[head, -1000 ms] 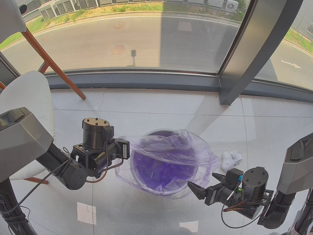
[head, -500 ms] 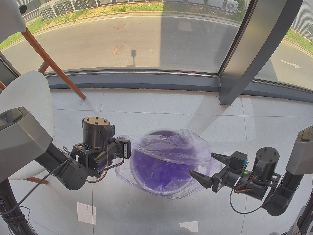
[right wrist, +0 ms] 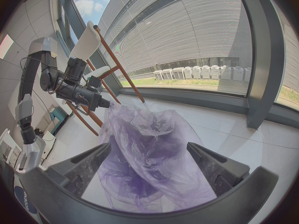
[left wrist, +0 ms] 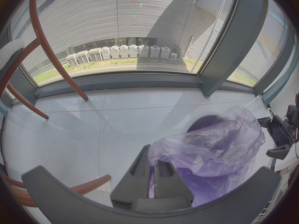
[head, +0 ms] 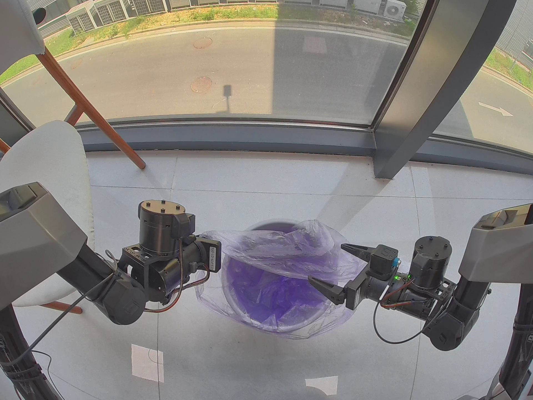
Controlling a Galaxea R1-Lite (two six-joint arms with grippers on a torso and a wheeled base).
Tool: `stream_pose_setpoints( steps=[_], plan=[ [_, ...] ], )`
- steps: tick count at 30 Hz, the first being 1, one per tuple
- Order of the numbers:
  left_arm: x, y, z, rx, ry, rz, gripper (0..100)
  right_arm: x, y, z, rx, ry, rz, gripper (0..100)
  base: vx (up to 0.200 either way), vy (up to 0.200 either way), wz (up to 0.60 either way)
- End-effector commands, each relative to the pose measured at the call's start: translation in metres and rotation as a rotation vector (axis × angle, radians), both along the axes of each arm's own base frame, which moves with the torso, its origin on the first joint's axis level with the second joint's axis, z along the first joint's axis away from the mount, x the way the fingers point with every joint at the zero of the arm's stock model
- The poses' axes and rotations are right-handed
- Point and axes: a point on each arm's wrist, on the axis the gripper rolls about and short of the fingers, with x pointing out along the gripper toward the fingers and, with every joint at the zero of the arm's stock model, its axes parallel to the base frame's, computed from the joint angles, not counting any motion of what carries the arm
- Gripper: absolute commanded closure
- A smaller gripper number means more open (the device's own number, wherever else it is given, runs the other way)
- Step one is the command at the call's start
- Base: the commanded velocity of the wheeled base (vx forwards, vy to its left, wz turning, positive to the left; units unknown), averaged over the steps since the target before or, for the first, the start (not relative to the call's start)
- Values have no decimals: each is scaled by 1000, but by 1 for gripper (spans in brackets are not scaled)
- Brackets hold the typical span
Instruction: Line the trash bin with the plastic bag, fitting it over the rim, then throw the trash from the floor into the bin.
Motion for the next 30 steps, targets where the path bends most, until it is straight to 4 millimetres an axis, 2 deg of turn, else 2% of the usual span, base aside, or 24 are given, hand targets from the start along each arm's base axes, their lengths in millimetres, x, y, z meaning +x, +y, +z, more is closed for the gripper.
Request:
stream_pose_setpoints(
  steps=[1,13,14,22,26,30],
  plan=[
    [-1,1,4,-7,-9,2,100,7,6,-18,-18,32,5,0,0,0,0],
    [-1,1,4,-7,-9,2,100,14,10,-32,-28,54,8,0,0,0,0],
    [-1,1,4,-6,-10,3,100,16,11,-32,-25,48,8,100,0,0,0],
    [-1,2,5,-9,-12,4,100,34,11,-30,3,8,-21,100,0,0,0],
    [-2,3,11,-18,-26,2,100,46,8,-13,41,-59,-44,100,0,0,0],
    [-2,4,20,-45,-45,-31,100,58,0,14,90,-147,-62,100,0,0,0]
  ],
)
